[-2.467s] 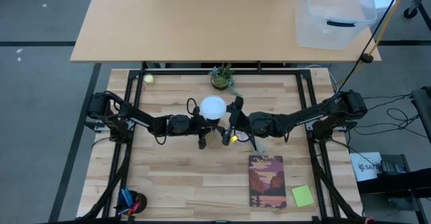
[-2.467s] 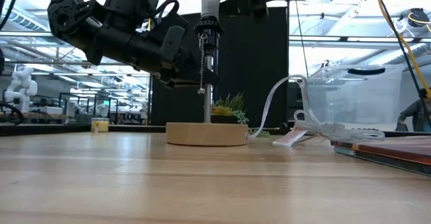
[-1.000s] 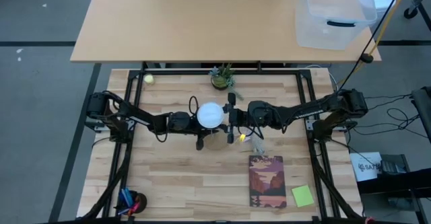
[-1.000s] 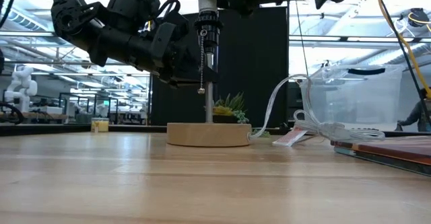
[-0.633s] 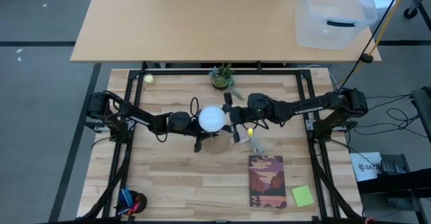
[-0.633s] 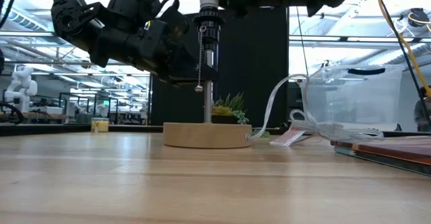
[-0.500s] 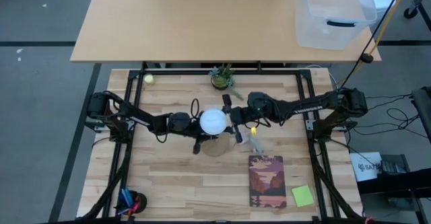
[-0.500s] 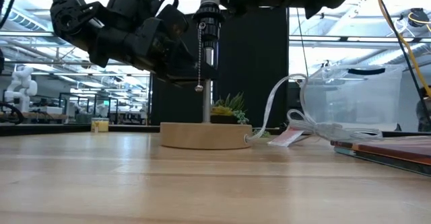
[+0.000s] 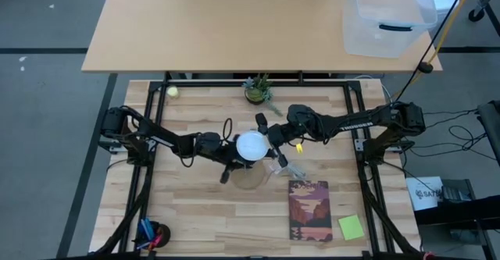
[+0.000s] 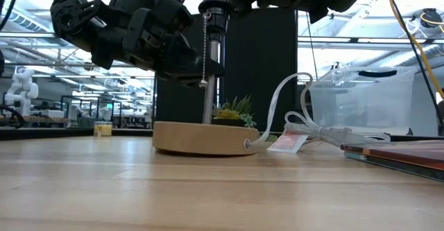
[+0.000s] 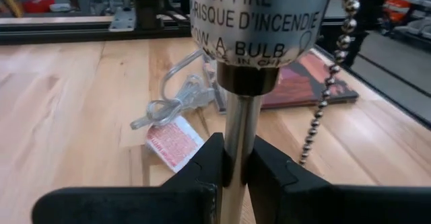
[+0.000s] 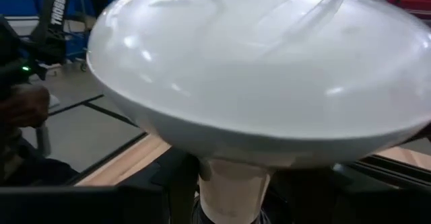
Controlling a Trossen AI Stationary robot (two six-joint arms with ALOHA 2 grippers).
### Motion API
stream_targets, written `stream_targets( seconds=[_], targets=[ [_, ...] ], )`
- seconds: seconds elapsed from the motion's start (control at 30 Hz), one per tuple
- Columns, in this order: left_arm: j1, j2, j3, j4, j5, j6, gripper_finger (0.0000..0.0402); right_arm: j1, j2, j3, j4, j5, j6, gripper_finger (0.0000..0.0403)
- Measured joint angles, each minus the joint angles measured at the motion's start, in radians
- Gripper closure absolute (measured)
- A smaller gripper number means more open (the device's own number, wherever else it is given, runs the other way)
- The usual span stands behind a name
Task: Screw lightbulb
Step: Remove the white lightbulb from the silver lamp
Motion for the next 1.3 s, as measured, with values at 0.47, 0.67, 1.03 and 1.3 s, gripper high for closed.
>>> stream_targets(
  seconds=[0.47,0.67,1.03,1.3],
  targets=[
    [0.001,-0.001,0.000,0.002,0.054,0.002,0.0356,0.032,0.000,0.000,0.001,-0.006,0.017,0.0227],
    [0.001,-0.001,-0.001,0.002,0.053,0.002,0.0356,0.033,0.000,0.000,0.009,-0.004,0.019,0.0227],
    [0.002,-0.001,-0.001,0.003,0.070,0.019,0.0356,0.034,0.000,0.008,0.018,-0.011,0.000,0.0227],
    [0.002,-0.001,-0.002,0.004,0.040,0.010,0.0356,0.057,0.000,0.018,0.010,0.017,-0.001,0.0196]
  ],
)
